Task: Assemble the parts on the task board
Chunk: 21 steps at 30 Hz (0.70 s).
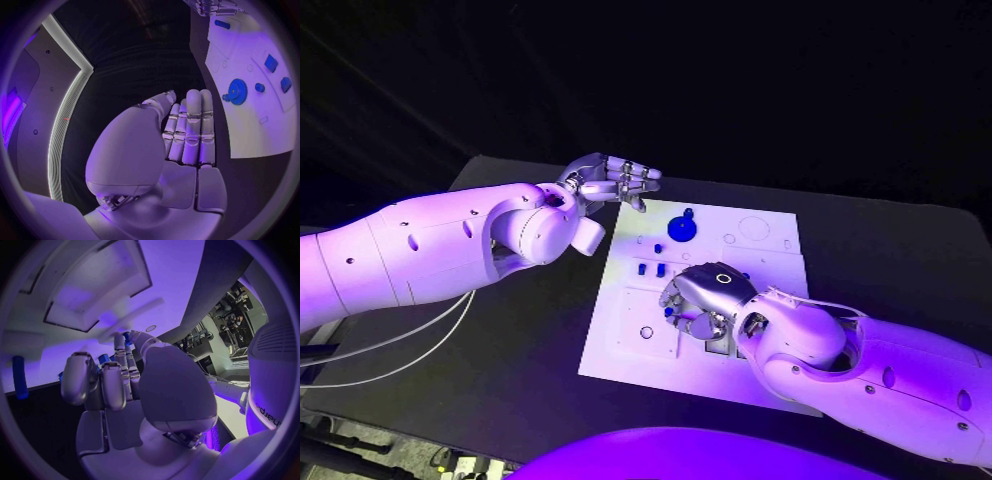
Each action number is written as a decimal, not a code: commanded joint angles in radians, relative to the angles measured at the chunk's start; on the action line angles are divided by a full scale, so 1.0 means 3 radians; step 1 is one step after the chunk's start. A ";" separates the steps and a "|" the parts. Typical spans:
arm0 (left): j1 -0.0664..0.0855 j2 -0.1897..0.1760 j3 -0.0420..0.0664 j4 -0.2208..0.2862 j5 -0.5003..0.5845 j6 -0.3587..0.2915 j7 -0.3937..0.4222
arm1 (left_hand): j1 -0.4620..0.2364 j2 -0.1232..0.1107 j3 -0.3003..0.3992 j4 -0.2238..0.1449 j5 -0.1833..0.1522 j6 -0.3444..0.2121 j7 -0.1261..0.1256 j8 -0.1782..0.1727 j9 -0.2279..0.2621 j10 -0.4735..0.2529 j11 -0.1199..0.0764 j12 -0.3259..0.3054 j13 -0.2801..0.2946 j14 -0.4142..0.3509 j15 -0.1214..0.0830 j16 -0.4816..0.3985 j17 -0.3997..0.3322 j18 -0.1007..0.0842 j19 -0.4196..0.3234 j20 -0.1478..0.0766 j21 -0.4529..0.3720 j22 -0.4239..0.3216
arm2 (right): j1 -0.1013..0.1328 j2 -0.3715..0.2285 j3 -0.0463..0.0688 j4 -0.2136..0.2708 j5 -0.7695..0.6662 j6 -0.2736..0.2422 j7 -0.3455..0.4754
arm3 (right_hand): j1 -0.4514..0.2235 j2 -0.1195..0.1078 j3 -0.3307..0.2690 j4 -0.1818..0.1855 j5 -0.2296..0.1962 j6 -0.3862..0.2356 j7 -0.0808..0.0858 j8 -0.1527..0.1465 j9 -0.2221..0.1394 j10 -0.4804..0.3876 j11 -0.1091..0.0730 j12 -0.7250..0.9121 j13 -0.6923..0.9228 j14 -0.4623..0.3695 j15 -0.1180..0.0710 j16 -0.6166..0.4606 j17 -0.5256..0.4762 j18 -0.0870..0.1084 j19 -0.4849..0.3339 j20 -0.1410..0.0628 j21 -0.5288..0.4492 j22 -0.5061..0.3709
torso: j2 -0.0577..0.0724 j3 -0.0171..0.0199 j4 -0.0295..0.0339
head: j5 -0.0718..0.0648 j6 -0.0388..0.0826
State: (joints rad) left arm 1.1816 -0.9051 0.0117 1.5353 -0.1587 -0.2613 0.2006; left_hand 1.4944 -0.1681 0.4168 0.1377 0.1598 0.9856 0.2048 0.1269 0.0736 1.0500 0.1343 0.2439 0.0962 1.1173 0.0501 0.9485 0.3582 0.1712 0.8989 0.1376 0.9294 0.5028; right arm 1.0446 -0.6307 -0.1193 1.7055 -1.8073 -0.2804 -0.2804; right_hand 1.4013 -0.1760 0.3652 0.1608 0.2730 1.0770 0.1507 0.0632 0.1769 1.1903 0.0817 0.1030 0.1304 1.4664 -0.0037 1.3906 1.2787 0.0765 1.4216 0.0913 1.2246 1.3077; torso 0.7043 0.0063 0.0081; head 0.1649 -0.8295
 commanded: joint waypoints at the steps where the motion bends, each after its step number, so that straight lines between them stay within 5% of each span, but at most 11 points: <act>1: 0.0003 0.0007 0.0002 0.0001 0.0011 0.0055 0.0000 | -0.0013 0.0014 -0.0001 -0.0025 0.0002 -0.0019 0.0004 -0.0006 -0.0006 -0.0023 -0.0006 0.0012 -0.0003 -0.0017 -0.0003 -0.0019 -0.0005 0.0042 -0.0008 0.0004 -0.0016 -0.0004 | -0.0011 -0.0003 -0.0010 -0.0017 0.0042 0.0010 0.0015 | -0.0054 -0.0009 -0.0040 0.0005 -0.0042 -0.0064 -0.0006 -0.0009 -0.0018 -0.0040 0.0006 -0.0016 -0.0024 0.0164 0.0018 0.0019 -0.0004 -0.0014 0.0001 0.0034 -0.0025 0.0361 | 0.0001 0.0003 0.0001 | 0.0000 0.0004; 11: 0.0003 0.0004 0.0002 -0.0002 0.0010 0.0061 -0.0010 | -0.0013 0.0016 -0.0001 -0.0028 0.0002 -0.0023 0.0005 -0.0006 -0.0006 -0.0029 -0.0005 0.0014 -0.0004 -0.0018 -0.0002 -0.0022 -0.0007 0.0043 -0.0007 0.0005 -0.0018 -0.0006 | -0.0011 -0.0037 -0.0010 0.0004 0.0038 -0.0110 0.0005 | -0.0092 -0.0031 -0.0087 -0.0012 -0.0053 -0.0199 -0.0018 -0.0010 -0.0058 -0.0114 0.0009 -0.0033 -0.0036 0.0156 0.0023 0.0012 -0.0025 0.0002 -0.0028 0.0046 -0.0099 0.0336 | 0.0001 0.0002 -0.0001 | -0.0005 0.0017; 15: 0.0003 -0.0002 0.0002 -0.0001 0.0010 0.0069 -0.0017 | -0.0013 0.0016 -0.0001 -0.0028 0.0002 -0.0023 0.0005 -0.0006 -0.0006 -0.0029 -0.0005 0.0014 -0.0004 -0.0018 -0.0002 -0.0022 -0.0007 0.0043 -0.0007 0.0005 -0.0018 -0.0006 | -0.0008 -0.0166 0.0009 0.0156 0.0023 -0.0197 -0.0020 | -0.0105 -0.0047 -0.0115 -0.0029 -0.0019 -0.0296 -0.0038 -0.0008 -0.0088 -0.0136 -0.0005 -0.0017 -0.0034 0.0154 0.0012 0.0014 -0.0030 0.0009 -0.0039 0.0042 -0.0129 0.0327 | 0.0002 0.0006 -0.0001 | -0.0019 0.0031; 21: 0.0003 -0.0011 0.0002 0.0000 0.0010 0.0078 -0.0022 | -0.0015 0.0016 -0.0004 -0.0029 0.0002 -0.0028 0.0007 -0.0007 -0.0006 -0.0036 -0.0003 0.0015 -0.0004 -0.0019 -0.0001 -0.0024 -0.0008 0.0043 -0.0007 0.0006 -0.0020 -0.0008 | 0.0138 -0.0491 0.0057 0.0406 0.0106 -0.0209 -0.0061 | -0.0136 -0.0059 -0.0155 -0.0028 -0.0017 -0.0269 -0.0047 0.0015 -0.0088 -0.0164 -0.0004 -0.0005 -0.0034 0.0153 0.0012 0.0014 -0.0034 0.0009 -0.0039 0.0041 -0.0133 0.0329 | -0.0002 -0.0001 0.0000 | -0.0084 0.0070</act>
State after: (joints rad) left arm 1.1816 -0.9086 0.0118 1.5337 -0.1587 -0.2582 0.1927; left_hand 1.4944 -0.1682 0.4139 0.1348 0.1597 0.9819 0.2082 0.1269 0.0729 1.0464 0.1306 0.2439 0.0964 1.1172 0.0503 0.9446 0.3571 0.1711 0.8989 0.1376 0.9294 0.5018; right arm 1.0761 -0.7645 -0.1045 1.8167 -1.7906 -0.3256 -0.2819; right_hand 1.3685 -0.1948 0.3260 0.1528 0.2614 0.9931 0.1392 0.0632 0.1512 1.1462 0.0797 0.0955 0.1192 1.4665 -0.0037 1.3906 1.2689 0.0766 1.4146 0.1056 1.1904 1.3074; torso 0.7044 0.0071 0.0074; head 0.1511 -0.8146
